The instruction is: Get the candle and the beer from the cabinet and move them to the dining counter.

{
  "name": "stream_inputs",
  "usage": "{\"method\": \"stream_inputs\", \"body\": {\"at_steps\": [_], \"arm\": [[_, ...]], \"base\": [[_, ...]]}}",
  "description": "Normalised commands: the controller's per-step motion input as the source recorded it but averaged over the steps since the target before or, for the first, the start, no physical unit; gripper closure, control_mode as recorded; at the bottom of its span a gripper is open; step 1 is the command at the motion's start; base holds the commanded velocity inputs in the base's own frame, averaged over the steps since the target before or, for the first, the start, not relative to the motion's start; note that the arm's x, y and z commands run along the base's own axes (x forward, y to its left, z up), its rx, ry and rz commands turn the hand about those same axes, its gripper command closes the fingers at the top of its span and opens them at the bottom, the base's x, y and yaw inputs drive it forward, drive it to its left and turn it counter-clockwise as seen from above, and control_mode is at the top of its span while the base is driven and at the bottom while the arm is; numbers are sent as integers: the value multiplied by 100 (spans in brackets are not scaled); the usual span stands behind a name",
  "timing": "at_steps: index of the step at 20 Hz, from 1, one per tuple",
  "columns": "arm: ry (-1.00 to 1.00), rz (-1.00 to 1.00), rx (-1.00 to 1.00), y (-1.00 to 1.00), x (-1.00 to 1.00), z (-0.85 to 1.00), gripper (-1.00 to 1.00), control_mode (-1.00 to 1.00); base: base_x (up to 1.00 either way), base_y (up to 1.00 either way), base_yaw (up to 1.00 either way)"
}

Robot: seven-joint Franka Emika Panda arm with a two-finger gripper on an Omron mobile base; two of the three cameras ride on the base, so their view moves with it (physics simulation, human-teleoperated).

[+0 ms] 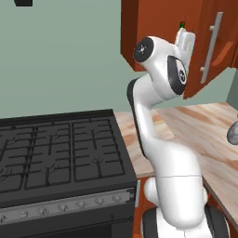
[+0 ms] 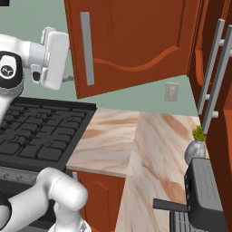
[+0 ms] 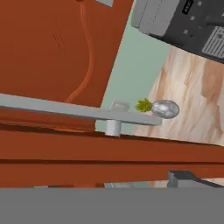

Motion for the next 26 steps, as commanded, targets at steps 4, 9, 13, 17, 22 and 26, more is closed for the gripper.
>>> {"method": "stream_inputs", "body": {"at_steps": [4,9,13,17,22,26], "arm": [[-12,-14,1,-48,-61,0,-100,-100],[-6,-9,4,-60,-58,0,-100,-100],[0,-9,9,-68,-53,0,-100,-100],[0,-4,11,-76,-49,-1,-100,-100],[0,-1,13,-82,-45,-2,-100,-100],[0,-2,13,-83,-36,-4,-100,-100]], "base": [[0,0,0],[0,0,0],[0,0,0],[0,0,0],[0,0,0],[0,0,0]]}}
